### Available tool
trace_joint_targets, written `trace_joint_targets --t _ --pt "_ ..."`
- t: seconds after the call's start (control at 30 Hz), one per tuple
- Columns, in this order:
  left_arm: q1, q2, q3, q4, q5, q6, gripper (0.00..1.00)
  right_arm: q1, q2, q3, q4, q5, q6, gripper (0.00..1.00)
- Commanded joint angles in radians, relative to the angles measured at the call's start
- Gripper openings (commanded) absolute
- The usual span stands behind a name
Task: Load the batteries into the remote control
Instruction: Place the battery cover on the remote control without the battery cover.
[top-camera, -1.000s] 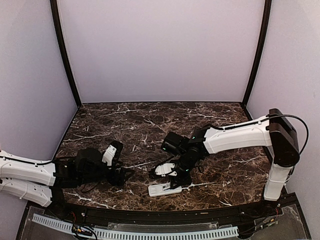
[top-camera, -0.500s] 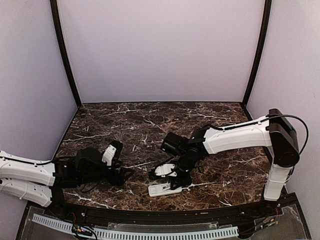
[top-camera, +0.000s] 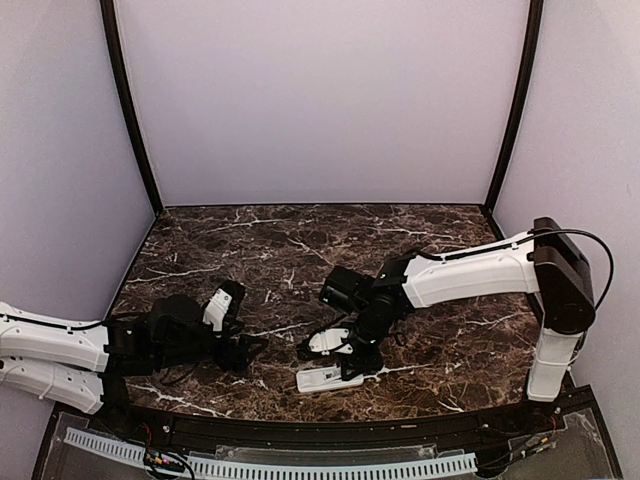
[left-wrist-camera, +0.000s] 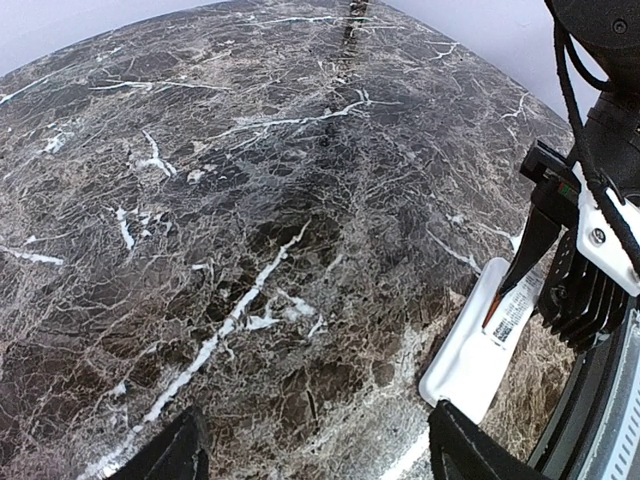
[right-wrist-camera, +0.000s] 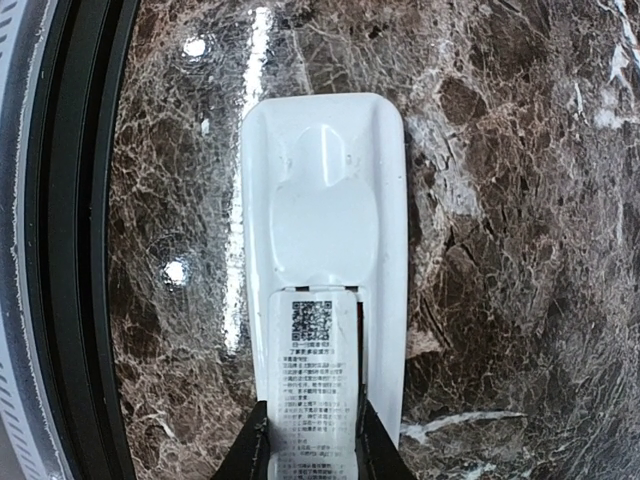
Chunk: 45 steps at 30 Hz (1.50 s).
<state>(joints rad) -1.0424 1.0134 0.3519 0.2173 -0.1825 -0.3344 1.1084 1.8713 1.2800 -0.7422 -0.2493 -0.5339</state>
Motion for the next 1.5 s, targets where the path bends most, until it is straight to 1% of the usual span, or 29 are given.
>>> trace_joint_targets --t 0.0,0.17,0.33,0.47,1.0,1.47 --pt "0.002 -0.018 0.014 -0.034 -0.013 0.011 0.75 0.015 0.025 0.017 -0.014 0.01 0.027 0.19" --pt "0.002 -0.017 0.014 -0.034 -0.013 0.01 0.75 0.015 0.024 0.013 -0.009 0.018 0.039 0.24" --pt "0.002 -0.02 0.015 -0.036 -0.012 0.012 0.75 0.014 0.025 0.012 -0.006 0.019 0.049 0.31" --pt "0.002 -0.027 0.014 -0.038 -0.012 0.016 0.75 0.014 0.026 0.009 -0.003 0.022 0.046 0.34" --pt "0.002 -0.029 0.02 -0.053 -0.007 0.033 0.75 0.014 -0.007 0.029 0.001 0.013 0.061 0.4" --pt "0.002 -0.026 0.023 -0.049 0.008 0.046 0.75 0.026 -0.033 0.024 0.005 0.012 0.079 0.4"
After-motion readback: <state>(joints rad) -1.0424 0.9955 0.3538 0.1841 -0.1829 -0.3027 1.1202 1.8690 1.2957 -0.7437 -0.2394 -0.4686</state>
